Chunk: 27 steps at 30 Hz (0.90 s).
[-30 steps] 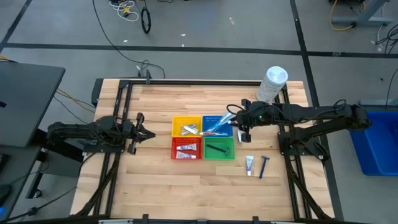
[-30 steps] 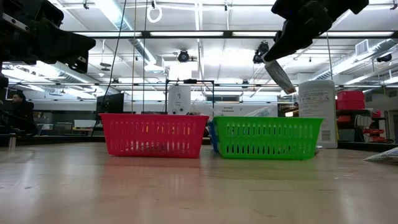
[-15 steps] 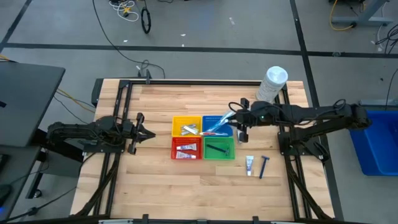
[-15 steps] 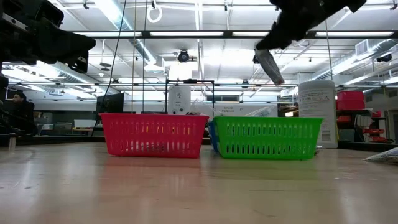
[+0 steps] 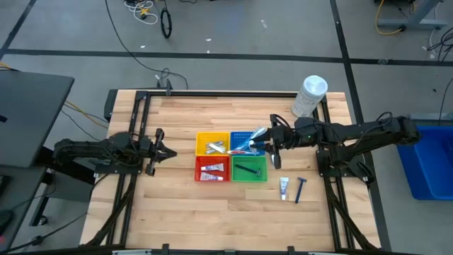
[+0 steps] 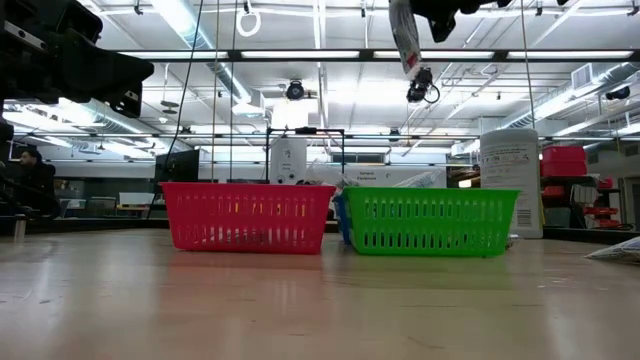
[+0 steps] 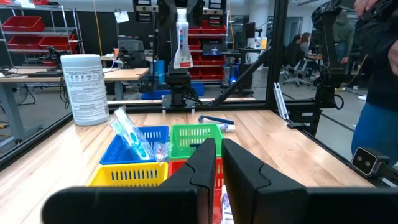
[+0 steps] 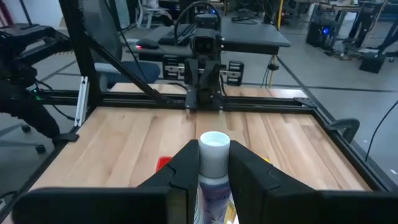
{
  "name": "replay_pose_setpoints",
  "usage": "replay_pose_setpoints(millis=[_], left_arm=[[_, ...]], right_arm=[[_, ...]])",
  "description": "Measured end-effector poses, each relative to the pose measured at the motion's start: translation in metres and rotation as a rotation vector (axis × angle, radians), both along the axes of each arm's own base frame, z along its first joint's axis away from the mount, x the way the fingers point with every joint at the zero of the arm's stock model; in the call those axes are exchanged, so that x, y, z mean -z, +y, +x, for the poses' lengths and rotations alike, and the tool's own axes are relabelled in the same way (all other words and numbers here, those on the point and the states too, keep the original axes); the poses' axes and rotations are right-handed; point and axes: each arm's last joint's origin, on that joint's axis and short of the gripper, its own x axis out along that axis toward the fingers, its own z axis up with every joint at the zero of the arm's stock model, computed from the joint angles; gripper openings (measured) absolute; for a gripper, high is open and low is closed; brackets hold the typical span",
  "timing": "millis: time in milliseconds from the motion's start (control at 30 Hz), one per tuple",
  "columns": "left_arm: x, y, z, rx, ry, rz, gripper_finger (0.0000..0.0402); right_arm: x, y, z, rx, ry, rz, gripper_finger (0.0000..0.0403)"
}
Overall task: Pick & Place Travel size toiletries
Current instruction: Put the middle right toothpaste into the red bin
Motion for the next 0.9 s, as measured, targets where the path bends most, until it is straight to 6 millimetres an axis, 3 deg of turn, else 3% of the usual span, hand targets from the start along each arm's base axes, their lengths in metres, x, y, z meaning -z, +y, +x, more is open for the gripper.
replay_pose_setpoints(millis=[333,633,900], left_arm=[[0.000,0.000,0.000,0.000,0.000,0.000,0.0032],[0.000,0.000,0.000,0.000,0.000,0.000,0.0032],[0.000,0.000,0.000,0.000,0.000,0.000,0.0032]], right_arm=[[-0.008,0.002,0.009,-0.006,-0.006,0.000,0.0076],[-0.036,0.006,0.044,-0.044,-0.040,-0.010,0.0078],[-0.045,0.017,0.070,-0.105,-0.047,-0.065,0.0079]])
